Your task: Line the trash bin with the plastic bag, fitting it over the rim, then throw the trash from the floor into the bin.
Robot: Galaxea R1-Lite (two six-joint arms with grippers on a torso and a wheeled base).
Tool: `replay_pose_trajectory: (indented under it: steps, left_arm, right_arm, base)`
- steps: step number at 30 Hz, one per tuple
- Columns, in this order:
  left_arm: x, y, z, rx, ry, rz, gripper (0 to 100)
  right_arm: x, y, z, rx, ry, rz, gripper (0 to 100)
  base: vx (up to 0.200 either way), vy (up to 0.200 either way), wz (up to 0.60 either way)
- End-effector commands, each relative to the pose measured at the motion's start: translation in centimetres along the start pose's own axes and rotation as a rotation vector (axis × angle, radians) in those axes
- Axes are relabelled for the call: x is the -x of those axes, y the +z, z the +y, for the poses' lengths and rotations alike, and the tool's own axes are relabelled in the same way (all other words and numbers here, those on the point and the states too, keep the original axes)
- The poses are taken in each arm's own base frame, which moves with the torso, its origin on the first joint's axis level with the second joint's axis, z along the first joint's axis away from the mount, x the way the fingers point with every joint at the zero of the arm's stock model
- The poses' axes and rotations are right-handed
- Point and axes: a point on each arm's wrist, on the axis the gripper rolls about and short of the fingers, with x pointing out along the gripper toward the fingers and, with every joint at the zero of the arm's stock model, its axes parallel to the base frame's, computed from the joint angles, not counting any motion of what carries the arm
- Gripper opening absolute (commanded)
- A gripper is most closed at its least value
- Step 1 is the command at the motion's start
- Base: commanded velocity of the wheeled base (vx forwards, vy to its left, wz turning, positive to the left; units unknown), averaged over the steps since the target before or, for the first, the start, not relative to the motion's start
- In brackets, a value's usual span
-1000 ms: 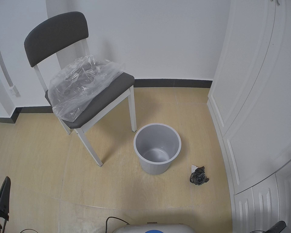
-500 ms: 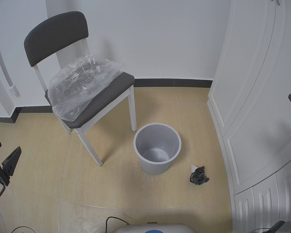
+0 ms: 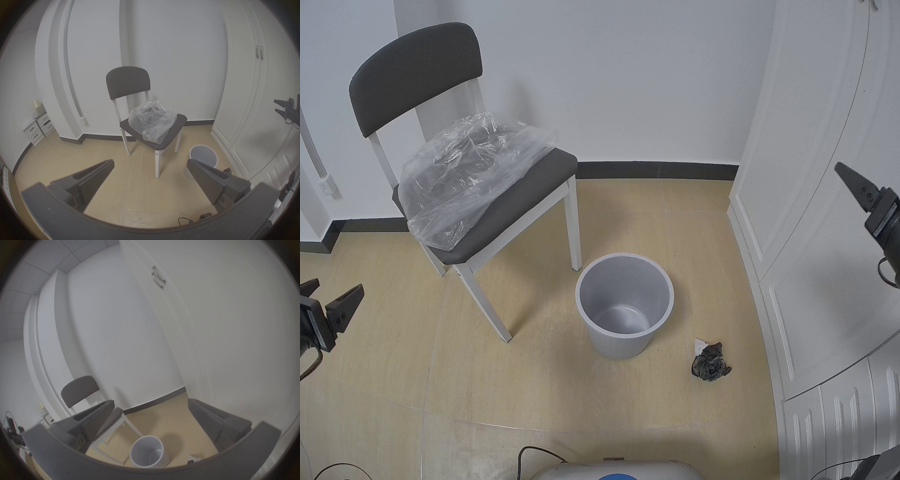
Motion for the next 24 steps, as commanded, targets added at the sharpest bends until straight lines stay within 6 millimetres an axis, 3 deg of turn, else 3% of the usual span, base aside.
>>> replay_pose_trajectory:
  steps: [1,12,24]
  left_arm:
    - [-2.5,0.8,0.0,-0.007,0.023,0.061,100]
    - [-6.6,2.0,-0.5,-0.018,0.016,0.139,100]
    - [-9.7,1.8,-0.7,-0.03,0.067,0.164,100]
  right_arm:
    - [-1.5,-2.9,0.7,0.028,-0.005,0.089,100]
    - [-1.2,-3.0,0.7,0.026,-0.002,0.088,100]
    - [-1.5,-3.3,0.7,0.031,-0.005,0.099,100]
  base:
    - [0.0,0.0,0.0]
    - [0.0,0.0,0.0]
    - [0.0,0.0,0.0]
